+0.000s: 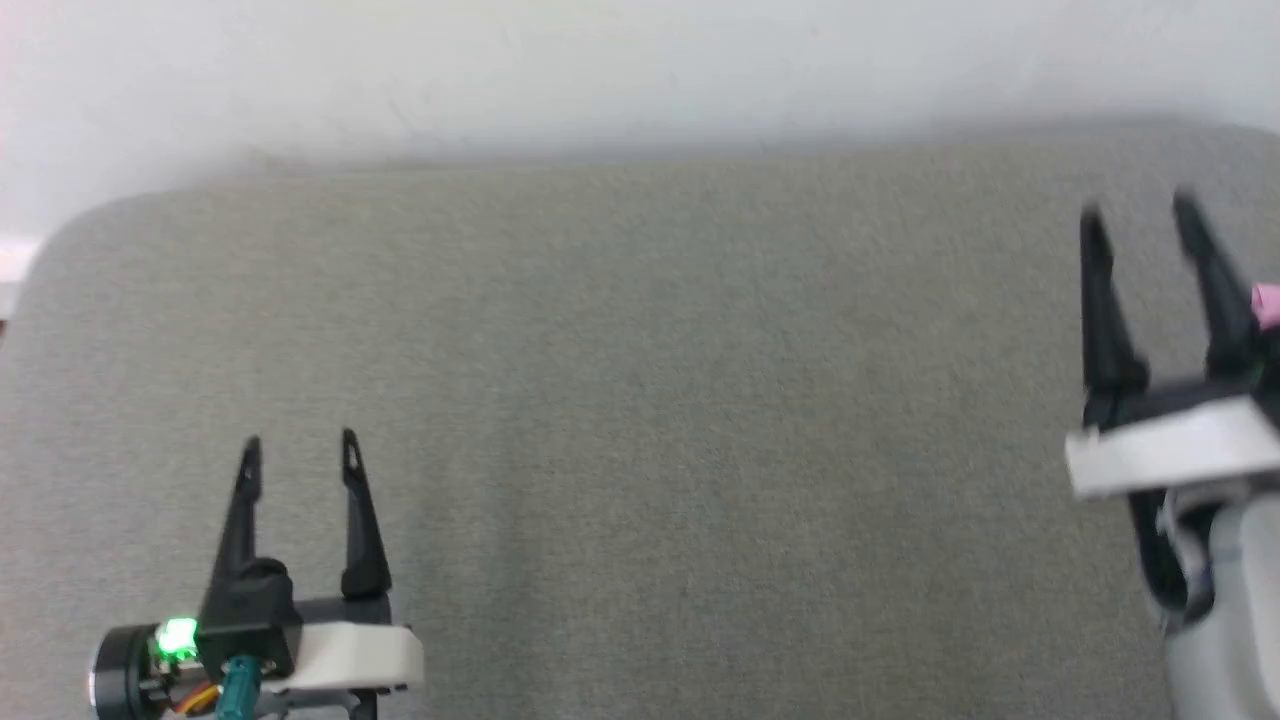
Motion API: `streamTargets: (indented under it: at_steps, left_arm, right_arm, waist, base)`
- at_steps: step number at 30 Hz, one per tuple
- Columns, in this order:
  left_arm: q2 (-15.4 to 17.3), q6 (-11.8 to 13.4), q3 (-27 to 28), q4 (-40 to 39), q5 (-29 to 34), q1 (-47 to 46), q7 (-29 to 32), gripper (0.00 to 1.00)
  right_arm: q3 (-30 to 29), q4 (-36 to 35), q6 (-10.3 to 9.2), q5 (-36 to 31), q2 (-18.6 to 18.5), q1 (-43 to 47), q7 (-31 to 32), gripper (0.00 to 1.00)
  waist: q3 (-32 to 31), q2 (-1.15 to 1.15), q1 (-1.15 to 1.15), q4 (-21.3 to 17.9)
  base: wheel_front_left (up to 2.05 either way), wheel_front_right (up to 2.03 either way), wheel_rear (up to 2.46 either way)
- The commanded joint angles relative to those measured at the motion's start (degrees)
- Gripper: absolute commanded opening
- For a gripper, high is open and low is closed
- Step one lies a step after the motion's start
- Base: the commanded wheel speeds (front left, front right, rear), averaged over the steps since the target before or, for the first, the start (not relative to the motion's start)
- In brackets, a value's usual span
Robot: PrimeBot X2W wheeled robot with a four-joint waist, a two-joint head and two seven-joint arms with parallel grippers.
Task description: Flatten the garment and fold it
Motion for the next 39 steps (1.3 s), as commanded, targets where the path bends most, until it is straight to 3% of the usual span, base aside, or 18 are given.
streamTargets:
  at_steps: [1,12,23,24,39]
  left_arm:
    - [-0.31,-0.45,-0.02,0.24,0.10,0.60,-0.27,1.00]
    - [-1.16,-2.78,-0.46,2.67,0.60,3.57,-0.27,1.00]
    - [-1.82,-4.72,0.31,3.82,0.05,3.74,-0.27,1.00]
    - [-1.64,-4.51,0.09,3.72,-0.04,3.12,0.04,0.00]
    - [-1.99,-5.31,0.36,3.84,0.17,2.58,1.35,0.00]
  right_arm:
    - [-0.35,0.08,-0.12,0.40,0.28,1.25,-0.26,1.00]
    - [-2.51,-4.86,-0.12,2.54,5.22,17.06,-0.27,1.00]
    - [-3.03,-9.26,-0.12,0.86,6.65,21.22,-0.27,1.00]
    - [-2.93,-9.07,0.00,1.01,6.45,20.72,0.04,0.00]
    - [-2.36,-8.87,-0.01,0.19,6.46,20.45,1.34,0.00]
  waist:
    - [-3.70,0.00,0.01,3.05]
    - [-7.39,0.00,0.01,3.02]
    - [-7.65,0.00,0.01,1.95]
    - [-7.65,0.00,0.02,1.96]
    - [-7.58,0.00,0.02,1.99]
  base:
    - [0.00,0.00,0.00]
    - [0.00,0.00,0.00]
    - [0.00,0.00,0.00]
    - [0.00,0.00,0.00]
    - [0.00,0.00,0.00]
